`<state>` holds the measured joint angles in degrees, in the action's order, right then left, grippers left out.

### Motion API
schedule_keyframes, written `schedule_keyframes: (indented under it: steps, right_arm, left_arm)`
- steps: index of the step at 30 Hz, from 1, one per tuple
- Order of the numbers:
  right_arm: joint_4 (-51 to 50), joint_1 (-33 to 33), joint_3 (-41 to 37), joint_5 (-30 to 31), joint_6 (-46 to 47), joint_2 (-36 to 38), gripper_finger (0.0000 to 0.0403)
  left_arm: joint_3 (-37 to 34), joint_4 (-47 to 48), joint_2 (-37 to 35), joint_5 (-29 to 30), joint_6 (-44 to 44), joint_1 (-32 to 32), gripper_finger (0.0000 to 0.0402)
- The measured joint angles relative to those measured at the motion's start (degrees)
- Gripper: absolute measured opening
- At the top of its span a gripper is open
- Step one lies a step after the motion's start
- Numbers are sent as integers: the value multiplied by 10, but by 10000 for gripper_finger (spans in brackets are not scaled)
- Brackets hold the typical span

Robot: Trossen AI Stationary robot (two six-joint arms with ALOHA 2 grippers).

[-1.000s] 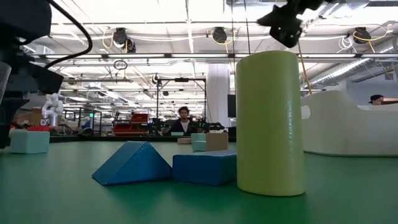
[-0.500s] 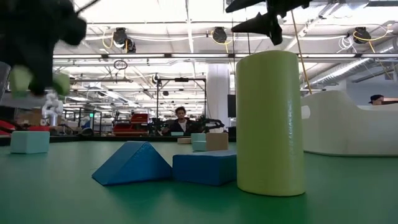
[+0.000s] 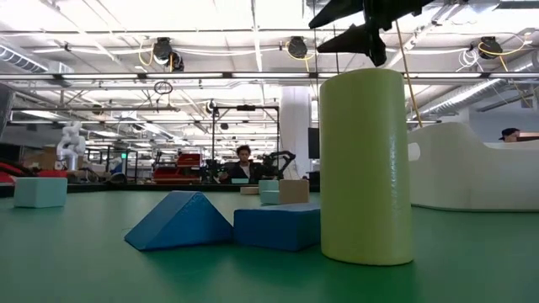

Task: Sort & place blocks by color
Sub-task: Put the left yellow block into the transparent bin

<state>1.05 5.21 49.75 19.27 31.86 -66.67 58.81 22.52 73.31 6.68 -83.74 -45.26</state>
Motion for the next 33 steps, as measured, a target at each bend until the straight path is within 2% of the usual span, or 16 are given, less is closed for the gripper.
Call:
schedule_keyframes:
  steps: [8,14,19,24,30,33]
  right_arm:
    - [9,0,-47,0,6,0,210]
    - [42,0,-97,-1,32,0,210]
    - [118,0,-131,-2,38,0,210]
    - [175,0,-134,-36,30,0,210]
    - [199,0,-134,-48,20,0,210]
    - [200,0,-134,-84,57,0,210]
  left_arm:
    - [-1,85,39,-103,-156,-80,138]
    - [-1,140,73,-122,-221,-83,133]
    - [-2,138,104,-122,-226,-80,143]
    - [-2,107,111,-122,-226,-73,132]
    - [-2,99,111,-117,-202,-53,132]
    - [-2,73,111,-92,-169,-37,132]
